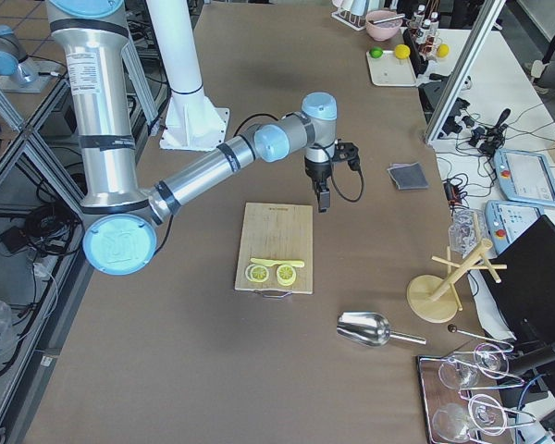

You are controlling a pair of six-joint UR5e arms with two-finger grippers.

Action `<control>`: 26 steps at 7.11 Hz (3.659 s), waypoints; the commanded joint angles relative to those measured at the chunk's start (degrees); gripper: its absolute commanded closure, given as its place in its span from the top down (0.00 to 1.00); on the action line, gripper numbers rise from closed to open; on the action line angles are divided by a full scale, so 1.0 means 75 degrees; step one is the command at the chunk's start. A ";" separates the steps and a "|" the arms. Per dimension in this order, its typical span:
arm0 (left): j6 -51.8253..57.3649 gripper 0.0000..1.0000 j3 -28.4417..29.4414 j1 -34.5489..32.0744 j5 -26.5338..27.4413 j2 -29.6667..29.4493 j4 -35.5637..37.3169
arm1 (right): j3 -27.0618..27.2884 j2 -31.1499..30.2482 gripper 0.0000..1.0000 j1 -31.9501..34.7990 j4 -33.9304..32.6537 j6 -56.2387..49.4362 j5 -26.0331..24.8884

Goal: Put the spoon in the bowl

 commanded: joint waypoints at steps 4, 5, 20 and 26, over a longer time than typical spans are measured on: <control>-0.0098 0.99 0.0997 -0.0056 -0.0001 0.1004 -0.2418 | -0.1202 -0.1143 1.00 0.2259 -0.0004 -0.3660 0.0807; -0.0099 0.99 0.0858 -0.0055 -0.0024 0.0853 -0.1719 | -0.1379 -0.1353 1.00 0.2750 -0.0015 -0.4366 0.1120; 0.0006 0.99 -0.0702 -0.0243 -0.0059 0.0757 0.0632 | -0.1369 -0.2258 1.00 0.3365 0.0043 -0.4408 0.1780; 0.0006 0.99 -0.0726 -0.0243 -0.0059 0.0769 0.0632 | -0.1369 -0.2258 1.00 0.3365 0.0043 -0.4420 0.1780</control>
